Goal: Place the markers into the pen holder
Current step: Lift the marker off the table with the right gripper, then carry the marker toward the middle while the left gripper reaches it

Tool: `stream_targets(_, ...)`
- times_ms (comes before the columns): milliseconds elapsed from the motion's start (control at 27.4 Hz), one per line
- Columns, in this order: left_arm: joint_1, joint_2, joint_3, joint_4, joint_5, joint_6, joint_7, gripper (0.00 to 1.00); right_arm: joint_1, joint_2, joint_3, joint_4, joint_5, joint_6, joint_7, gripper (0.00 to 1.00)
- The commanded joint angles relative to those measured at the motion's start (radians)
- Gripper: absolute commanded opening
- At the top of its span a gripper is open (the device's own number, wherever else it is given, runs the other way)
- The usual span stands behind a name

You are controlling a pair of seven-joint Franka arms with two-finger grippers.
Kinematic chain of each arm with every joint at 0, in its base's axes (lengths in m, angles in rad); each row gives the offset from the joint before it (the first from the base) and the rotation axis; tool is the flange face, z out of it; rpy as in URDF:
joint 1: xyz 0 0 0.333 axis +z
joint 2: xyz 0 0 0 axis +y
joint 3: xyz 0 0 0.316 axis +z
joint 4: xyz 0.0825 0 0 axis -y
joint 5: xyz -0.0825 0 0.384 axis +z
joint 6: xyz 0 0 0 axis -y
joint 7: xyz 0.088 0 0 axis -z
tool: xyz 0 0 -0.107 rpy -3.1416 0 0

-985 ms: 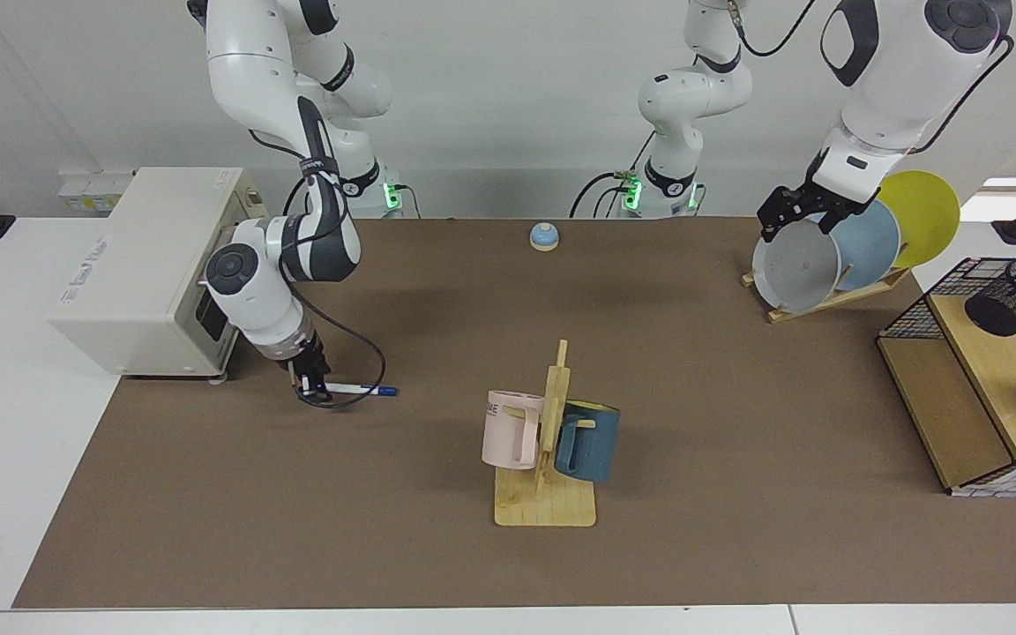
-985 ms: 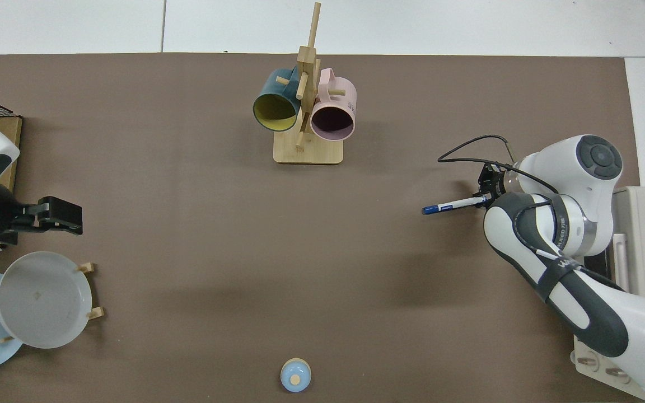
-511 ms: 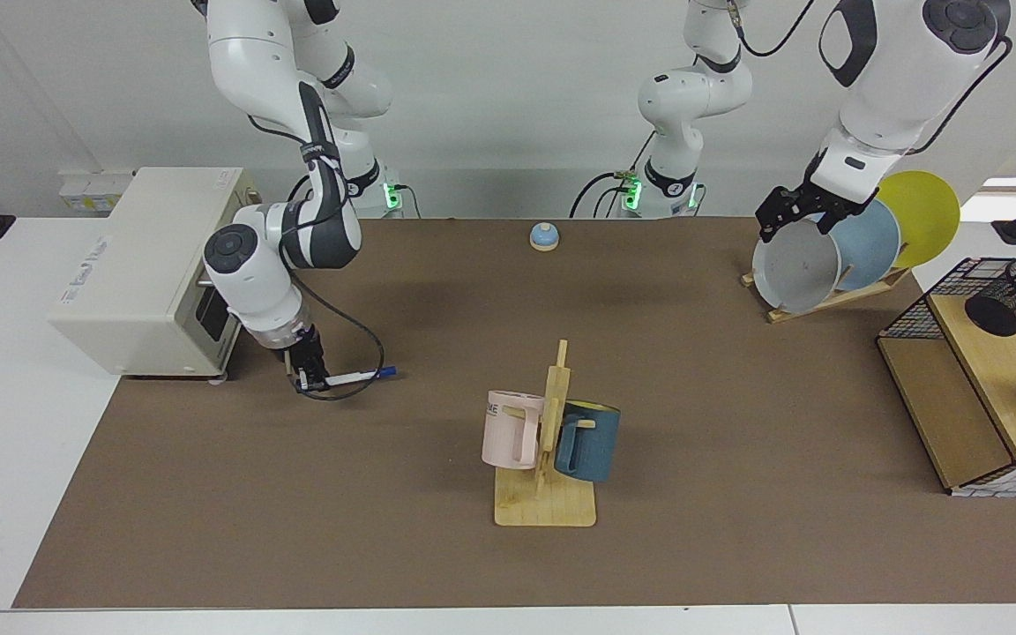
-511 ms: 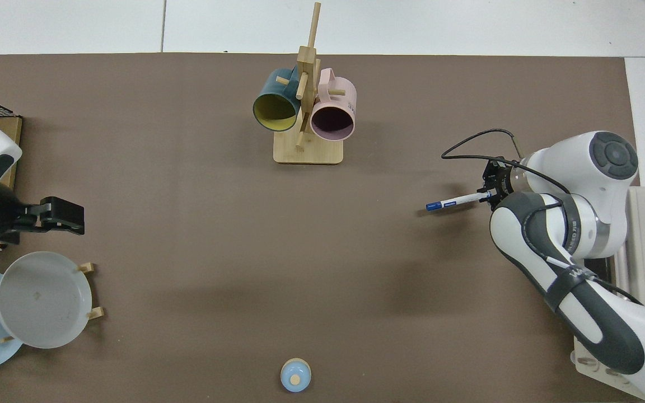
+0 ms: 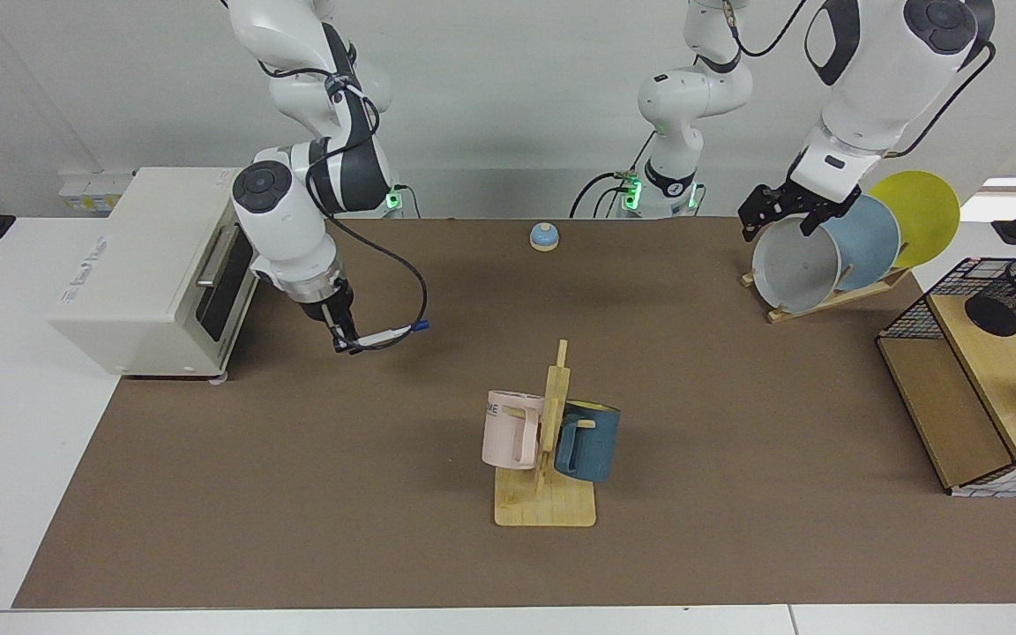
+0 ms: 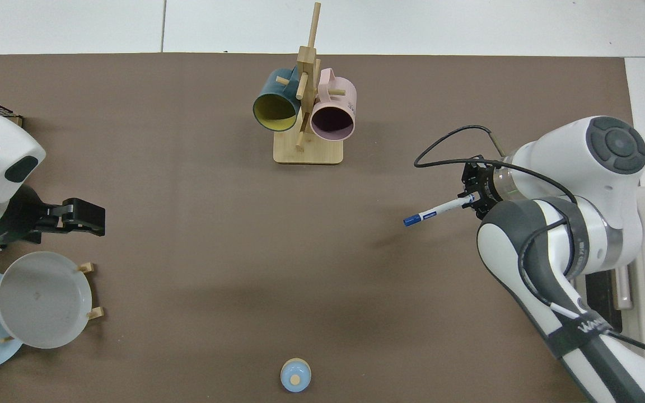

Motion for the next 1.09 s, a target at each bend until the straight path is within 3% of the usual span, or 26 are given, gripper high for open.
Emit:
stream_targets(0,-0.013,-0.027,0.007,-0.033,-0.043,0.022,-0.013,1.00,0.029,-0.038,0.009,0.027,0.034,-0.067,-0.018,0.00)
stream_targets(292,-0.076,-0.027,0.007,-0.033,-0.093,0.023,0.007,1.00,0.102,-0.084,0.009,0.033,0.057,-0.093,0.054,0.00)
stream_targets(657,-0.139,-0.028,0.006,-0.033,-0.133,0.042,-0.026,1.00,0.187,-0.095,0.012,0.111,0.057,-0.180,0.283,0.00)
stream_targets(1058,-0.223,-0.027,0.003,-0.030,-0.198,0.068,-0.027,1.00,0.272,-0.102,0.012,0.149,0.061,-0.182,0.394,0.00)
